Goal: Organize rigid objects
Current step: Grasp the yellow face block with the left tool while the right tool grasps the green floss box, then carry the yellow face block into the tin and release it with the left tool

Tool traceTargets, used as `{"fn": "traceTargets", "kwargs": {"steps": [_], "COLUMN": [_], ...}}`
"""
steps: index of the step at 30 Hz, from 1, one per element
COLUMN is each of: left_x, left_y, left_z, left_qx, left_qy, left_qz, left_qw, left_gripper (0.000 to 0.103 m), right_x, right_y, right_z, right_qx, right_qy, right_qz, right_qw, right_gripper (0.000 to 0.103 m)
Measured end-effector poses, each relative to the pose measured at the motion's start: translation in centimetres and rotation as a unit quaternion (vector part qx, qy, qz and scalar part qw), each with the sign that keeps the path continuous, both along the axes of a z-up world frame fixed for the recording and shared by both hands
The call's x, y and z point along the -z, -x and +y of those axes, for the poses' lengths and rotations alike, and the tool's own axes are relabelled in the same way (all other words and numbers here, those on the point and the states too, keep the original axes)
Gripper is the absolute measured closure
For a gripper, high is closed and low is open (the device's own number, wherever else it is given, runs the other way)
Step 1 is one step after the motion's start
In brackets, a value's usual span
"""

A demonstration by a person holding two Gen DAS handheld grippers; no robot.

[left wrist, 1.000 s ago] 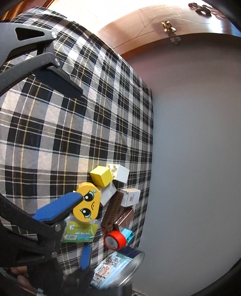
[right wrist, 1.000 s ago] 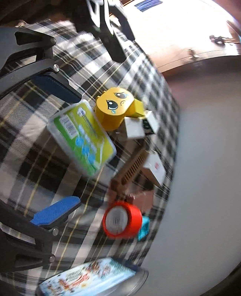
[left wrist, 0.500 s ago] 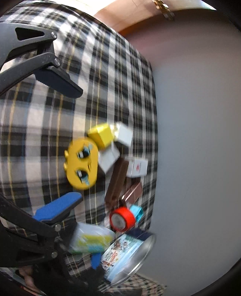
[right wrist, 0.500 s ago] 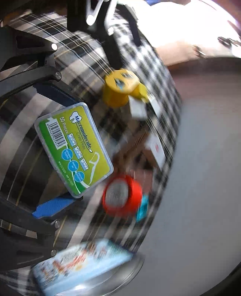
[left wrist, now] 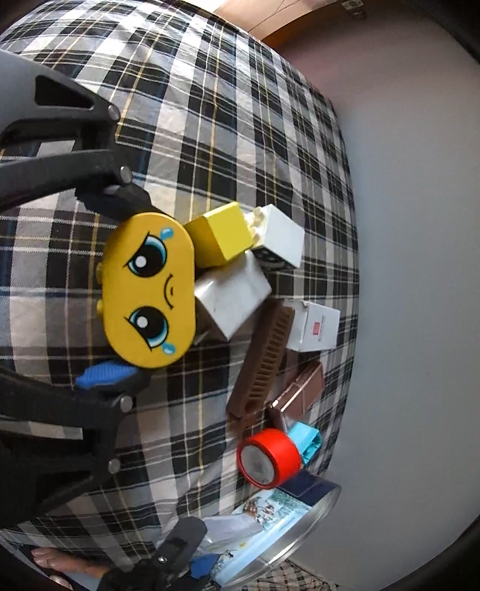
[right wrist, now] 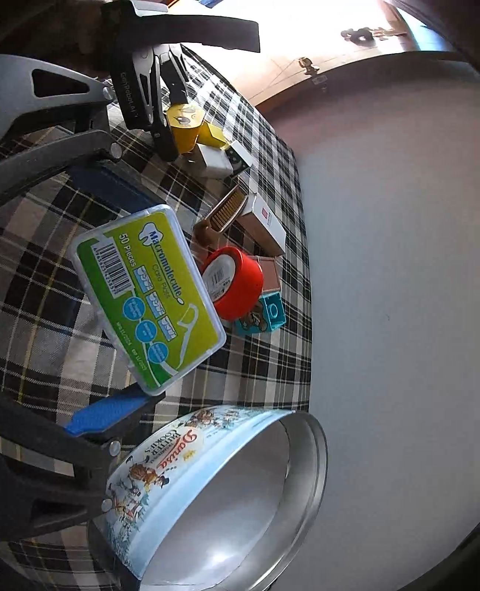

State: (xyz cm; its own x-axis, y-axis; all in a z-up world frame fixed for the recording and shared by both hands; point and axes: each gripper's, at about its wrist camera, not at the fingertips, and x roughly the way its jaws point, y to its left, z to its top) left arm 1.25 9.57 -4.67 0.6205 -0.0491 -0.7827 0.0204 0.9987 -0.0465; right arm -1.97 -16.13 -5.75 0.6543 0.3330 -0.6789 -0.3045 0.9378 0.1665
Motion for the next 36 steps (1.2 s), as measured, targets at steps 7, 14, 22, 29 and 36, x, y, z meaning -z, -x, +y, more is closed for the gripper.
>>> {"fn": "traceTargets", "kwargs": {"steps": [7,14,22,29,36], "left_x": [-1.8,-5.6,-7.4,-7.7,-8.2], "left_y": [1.8,2.4,1.0,0.2,-0.7], "left_z": [-1.3,-4.8,-9.8,-13.6,-17.2], "left_qx": [0.003,0.028,0.058,0.086,0.107], "left_qy": [0.008,0.015,0.041,0.047,0.057], "left_qz": [-0.064,-0.152,-0.182,-0.193,-0.201], "left_qw": [0.9979,0.9878,0.9807,0.9764,0.9721], "left_gripper": [0.039,0.039,0.039,0.039,0.039], "right_x": [-1.4,-4.0,-5.1,-5.3,-5.1], "right_y": [3.1,4.4,3.6,3.4,2.4], "right_z": [0.6,-0.7,-6.1,-11.0,-15.5], "right_qx": [0.012,0.060,0.134,0.184,0.235], "right_qy": [0.037,0.064,0.075,0.090,0.114], "right_qz": [-0.088,-0.188,-0.223,-0.232,-0.223], "right_qw": [0.995,0.978,0.963,0.951,0.939], "right_gripper": [0.011,0.011,0.011,0.011,0.011]}}
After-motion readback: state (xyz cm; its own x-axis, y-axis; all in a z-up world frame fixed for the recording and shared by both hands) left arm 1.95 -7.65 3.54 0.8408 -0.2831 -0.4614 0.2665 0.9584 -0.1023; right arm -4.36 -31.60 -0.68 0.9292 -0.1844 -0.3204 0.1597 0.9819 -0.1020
